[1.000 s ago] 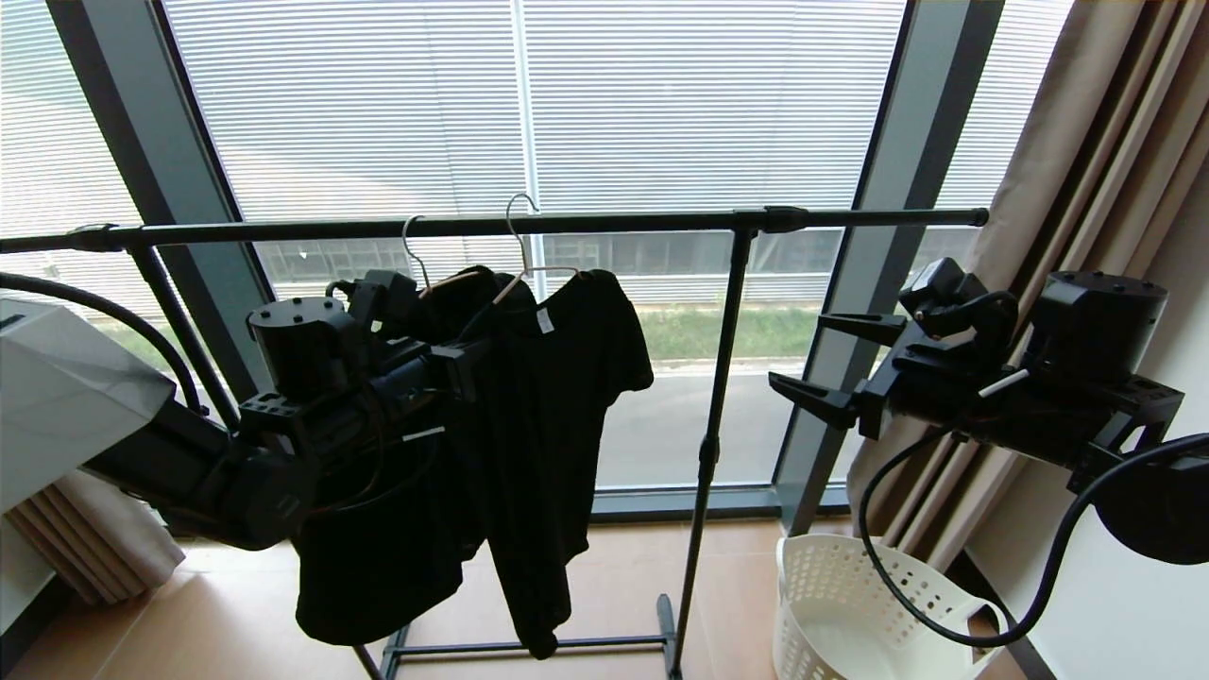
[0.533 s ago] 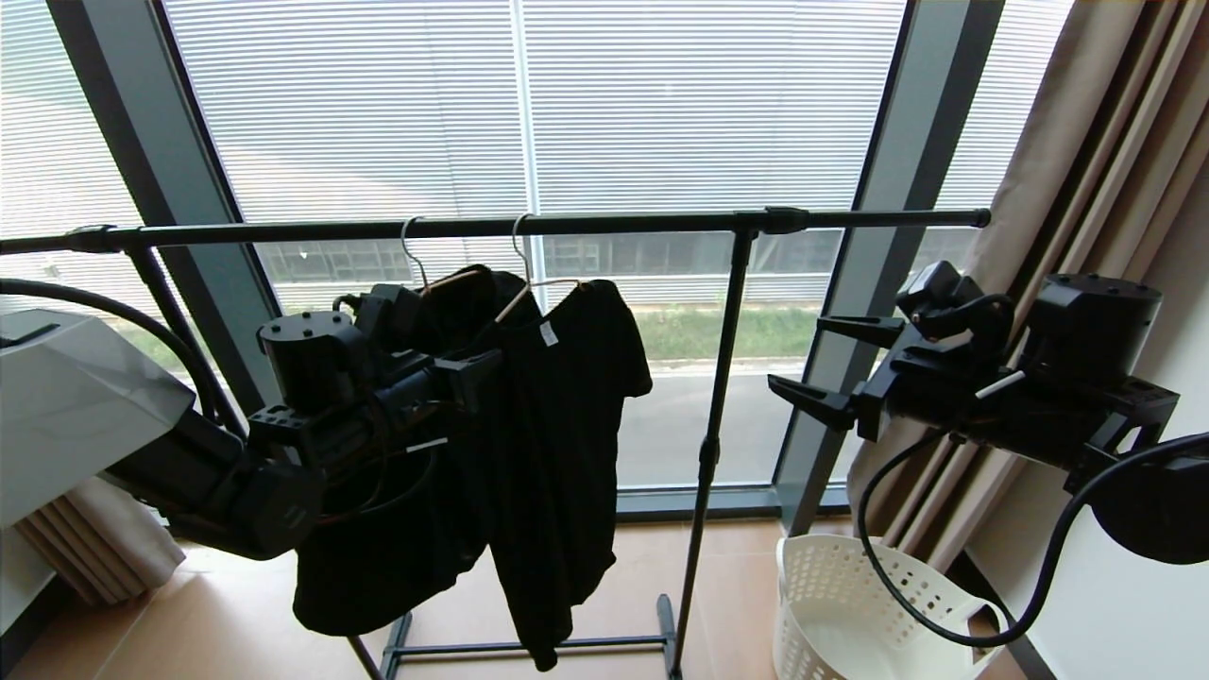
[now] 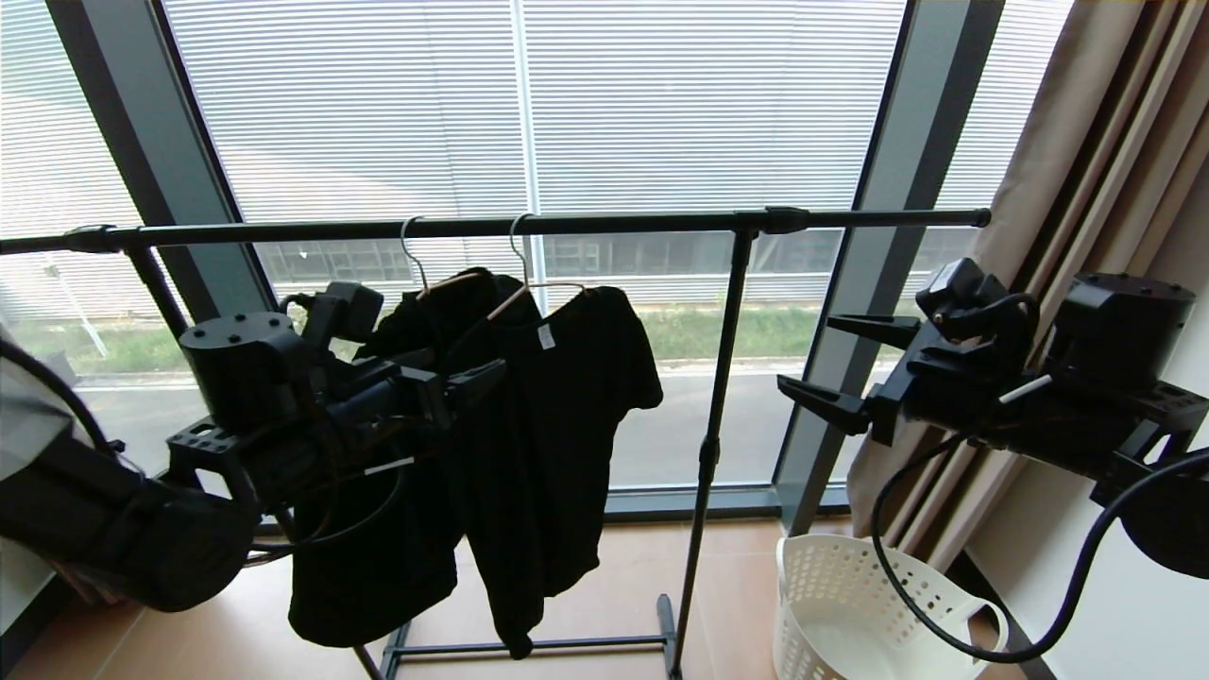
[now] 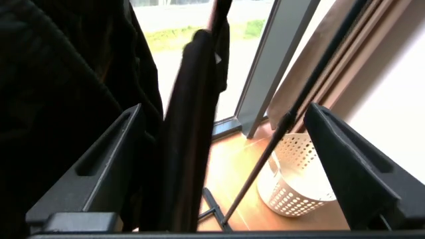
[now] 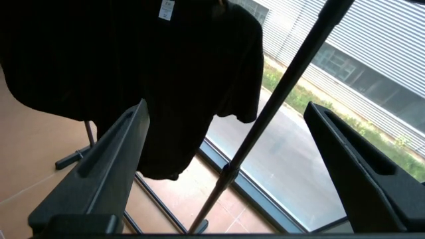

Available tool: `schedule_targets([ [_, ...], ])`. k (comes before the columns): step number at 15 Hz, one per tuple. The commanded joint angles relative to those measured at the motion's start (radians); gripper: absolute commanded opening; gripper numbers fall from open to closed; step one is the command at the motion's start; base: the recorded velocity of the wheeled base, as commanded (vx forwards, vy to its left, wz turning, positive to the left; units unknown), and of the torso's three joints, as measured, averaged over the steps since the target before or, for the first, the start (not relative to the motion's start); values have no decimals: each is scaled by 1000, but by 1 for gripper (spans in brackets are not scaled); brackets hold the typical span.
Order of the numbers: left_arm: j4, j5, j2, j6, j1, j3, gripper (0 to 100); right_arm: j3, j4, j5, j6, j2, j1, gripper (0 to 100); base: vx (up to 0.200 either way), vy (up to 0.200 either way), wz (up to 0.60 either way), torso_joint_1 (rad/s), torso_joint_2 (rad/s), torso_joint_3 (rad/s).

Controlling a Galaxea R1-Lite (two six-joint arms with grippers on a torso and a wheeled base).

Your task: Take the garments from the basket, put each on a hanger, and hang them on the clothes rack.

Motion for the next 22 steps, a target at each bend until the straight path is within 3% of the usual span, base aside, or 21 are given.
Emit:
schedule_targets([
  [1, 6, -1, -211, 28, 6, 163, 100, 67, 5, 1, 1, -141, -1, 100, 0, 0, 0, 0, 0, 0],
  [2, 7, -1, -225, 34, 6, 177, 100, 75, 6, 1, 1, -156, -1, 100, 0, 0, 0, 0, 0, 0],
  [4, 10, -1, -346, 117, 9, 313, 100, 185, 11, -40, 0, -280, 4, 100, 0, 0, 0, 0, 0, 0],
  [7, 23, 0, -493, 194, 13, 476, 100, 366, 11, -195, 1, -445, 34, 100, 0, 0, 0, 0, 0, 0],
  [9, 76, 2, -582, 201, 18, 560, 100, 461, 36, -238, 1, -550, 34, 100, 0, 0, 0, 0, 0, 0],
  [12, 130, 4, -700, 195, 24, 655, 100, 587, 183, -290, 1, -704, 34, 100, 0, 0, 0, 0, 0, 0],
  [16, 470, 13, -981, 165, 58, 655, 100, 702, 373, -292, 3, -888, 34, 100, 0, 0, 0, 0, 0, 0],
  [22, 967, 73, -1420, 169, 116, 655, 100, 707, 827, -336, 3, -1284, 28, 100, 0, 0, 0, 0, 0, 0],
])
